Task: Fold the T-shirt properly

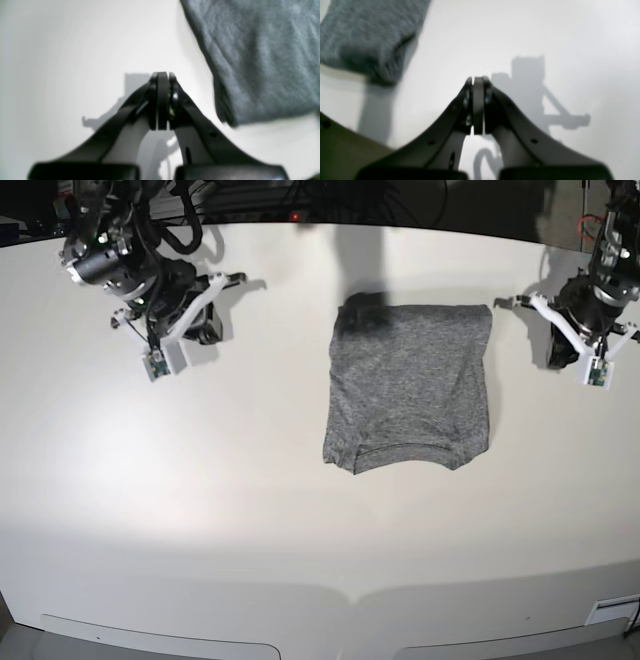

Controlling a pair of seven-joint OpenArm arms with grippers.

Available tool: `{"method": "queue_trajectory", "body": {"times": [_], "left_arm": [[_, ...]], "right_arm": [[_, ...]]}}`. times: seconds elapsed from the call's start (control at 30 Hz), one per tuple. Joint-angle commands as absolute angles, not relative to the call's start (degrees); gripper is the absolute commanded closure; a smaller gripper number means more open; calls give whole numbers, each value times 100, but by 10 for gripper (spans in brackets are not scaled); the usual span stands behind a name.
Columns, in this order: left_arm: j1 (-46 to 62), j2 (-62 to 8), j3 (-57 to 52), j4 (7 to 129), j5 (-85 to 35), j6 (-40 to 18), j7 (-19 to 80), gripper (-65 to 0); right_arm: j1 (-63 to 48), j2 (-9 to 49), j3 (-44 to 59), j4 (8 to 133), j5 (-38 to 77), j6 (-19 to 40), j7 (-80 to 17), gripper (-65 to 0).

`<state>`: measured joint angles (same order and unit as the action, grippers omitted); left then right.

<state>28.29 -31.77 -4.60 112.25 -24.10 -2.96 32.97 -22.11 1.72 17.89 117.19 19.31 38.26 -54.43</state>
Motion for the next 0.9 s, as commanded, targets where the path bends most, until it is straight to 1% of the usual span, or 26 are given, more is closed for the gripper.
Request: {"method": "queue_trajectory", "body": {"times": [0.0, 0.17, 0.3, 0.4, 0.73, 0.8, 0.87], "left_arm": [[2976, -3236, -642, 11375, -2403, -255, 3144, 0], [3819, -3210, -1181, 11432, -2473, -257, 3140, 0], [4447, -3210, -1452, 11432, -2469, -333, 3138, 0], [4838, -3208, -1463, 11432, -2469, -429, 3140, 0], [5846, -3166, -1463, 11323, -2432, -491, 2877, 0], [5929, -3041, -1463, 11118, -2377, -644, 2685, 0], [5920, -2877, -1463, 10755, -2377, -993, 2550, 0]], "right_arm": [[-2305, 189, 1916, 11883, 2018, 3905, -5443, 0], [-2908, 187, 2526, 12084, 2032, 3907, -5695, 0], [-3470, 187, 2971, 12178, 2497, 3924, -5841, 0], [-3868, 185, 3210, 12178, 2762, 4000, -5961, 0], [-5063, 172, 3363, 12084, 2729, 4000, -5981, 0], [-5192, 158, 3363, 11924, 2727, 4000, -5979, 0], [-5240, 132, 3361, 11644, 2727, 4000, -5961, 0]]}}
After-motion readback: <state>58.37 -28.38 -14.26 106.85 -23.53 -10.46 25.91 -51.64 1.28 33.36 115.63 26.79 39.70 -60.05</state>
